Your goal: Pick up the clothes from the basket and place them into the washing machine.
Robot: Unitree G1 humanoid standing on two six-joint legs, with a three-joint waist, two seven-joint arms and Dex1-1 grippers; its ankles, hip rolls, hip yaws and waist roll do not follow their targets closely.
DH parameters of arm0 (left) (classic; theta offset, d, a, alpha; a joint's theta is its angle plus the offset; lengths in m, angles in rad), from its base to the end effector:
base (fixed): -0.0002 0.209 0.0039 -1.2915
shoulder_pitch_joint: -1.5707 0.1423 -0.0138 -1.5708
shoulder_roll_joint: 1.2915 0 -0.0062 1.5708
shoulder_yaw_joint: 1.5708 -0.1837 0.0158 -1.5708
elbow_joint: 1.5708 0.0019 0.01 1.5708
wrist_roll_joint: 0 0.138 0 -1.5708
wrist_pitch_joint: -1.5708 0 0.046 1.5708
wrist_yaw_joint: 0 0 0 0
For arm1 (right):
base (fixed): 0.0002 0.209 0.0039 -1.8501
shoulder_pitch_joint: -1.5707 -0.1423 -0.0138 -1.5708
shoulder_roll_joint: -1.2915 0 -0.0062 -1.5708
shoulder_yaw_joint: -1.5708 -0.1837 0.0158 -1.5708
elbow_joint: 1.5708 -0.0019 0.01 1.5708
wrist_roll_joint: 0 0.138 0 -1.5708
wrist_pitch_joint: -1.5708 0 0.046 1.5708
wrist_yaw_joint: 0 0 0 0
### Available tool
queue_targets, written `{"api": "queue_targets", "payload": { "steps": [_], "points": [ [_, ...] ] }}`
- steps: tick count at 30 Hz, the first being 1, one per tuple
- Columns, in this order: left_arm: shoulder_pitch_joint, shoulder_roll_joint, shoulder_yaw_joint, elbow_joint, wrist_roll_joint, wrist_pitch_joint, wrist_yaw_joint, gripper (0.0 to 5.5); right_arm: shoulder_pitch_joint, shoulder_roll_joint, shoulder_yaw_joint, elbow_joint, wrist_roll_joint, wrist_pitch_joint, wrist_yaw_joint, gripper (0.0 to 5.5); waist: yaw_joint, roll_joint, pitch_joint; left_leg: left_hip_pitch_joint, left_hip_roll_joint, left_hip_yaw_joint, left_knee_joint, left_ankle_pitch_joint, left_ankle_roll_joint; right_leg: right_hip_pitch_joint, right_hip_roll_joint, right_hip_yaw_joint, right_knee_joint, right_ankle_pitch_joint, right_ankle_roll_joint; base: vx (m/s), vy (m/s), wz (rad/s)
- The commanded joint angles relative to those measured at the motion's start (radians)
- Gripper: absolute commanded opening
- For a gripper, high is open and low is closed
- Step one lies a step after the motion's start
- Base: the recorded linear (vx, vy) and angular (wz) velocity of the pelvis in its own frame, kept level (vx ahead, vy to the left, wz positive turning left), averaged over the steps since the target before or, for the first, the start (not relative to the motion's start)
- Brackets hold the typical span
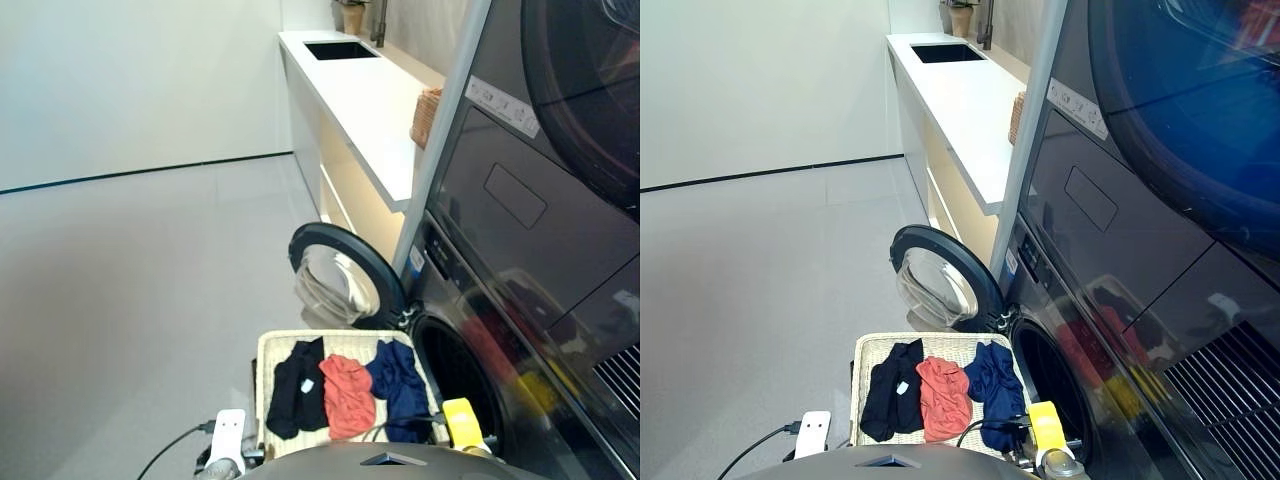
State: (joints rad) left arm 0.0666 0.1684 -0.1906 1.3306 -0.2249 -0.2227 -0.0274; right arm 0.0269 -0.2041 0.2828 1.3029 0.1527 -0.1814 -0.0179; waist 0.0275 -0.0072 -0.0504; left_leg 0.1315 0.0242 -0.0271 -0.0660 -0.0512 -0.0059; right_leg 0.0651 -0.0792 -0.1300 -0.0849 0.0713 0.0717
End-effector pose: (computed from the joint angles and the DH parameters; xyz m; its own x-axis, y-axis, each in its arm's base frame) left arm 0.0379 0.2011 -0.1244 0.3833 0.0958 -0.9186 -0.0281 0.9954 0.0920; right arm 0.0548 -0.2061 -0.1215 0.4009 -0.1108 -0.9094 -0.1248 0.9768 -0.1741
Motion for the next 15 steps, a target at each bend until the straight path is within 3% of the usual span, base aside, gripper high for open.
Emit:
{"api": "queue_targets", "payload": {
  "steps": [1,15],
  "points": [
    [-0.063,-0.034,-0.001,0.049,0.025,-0.019,-0.009,5.50,-0.043,0.020,0.021,0.045,-0.002,-0.017,0.010,5.50,-0.005,-0.021,-0.001,-0.048,-0.034,0.042,-0.021,0.044,-0.021,0.005,0.017,-0.012,-0.002,0.000,0.036,0.000,0.000,0.000],
    [-0.066,-0.038,-0.008,0.049,0.028,-0.021,-0.012,5.50,-0.045,0.022,0.023,0.041,0.002,-0.017,0.014,5.50,-0.007,-0.018,0.006,-0.055,-0.036,0.042,-0.021,0.045,-0.020,-0.001,0.015,-0.010,-0.002,0.002,0.038,0.000,0.000,0.000]
  ]
}}
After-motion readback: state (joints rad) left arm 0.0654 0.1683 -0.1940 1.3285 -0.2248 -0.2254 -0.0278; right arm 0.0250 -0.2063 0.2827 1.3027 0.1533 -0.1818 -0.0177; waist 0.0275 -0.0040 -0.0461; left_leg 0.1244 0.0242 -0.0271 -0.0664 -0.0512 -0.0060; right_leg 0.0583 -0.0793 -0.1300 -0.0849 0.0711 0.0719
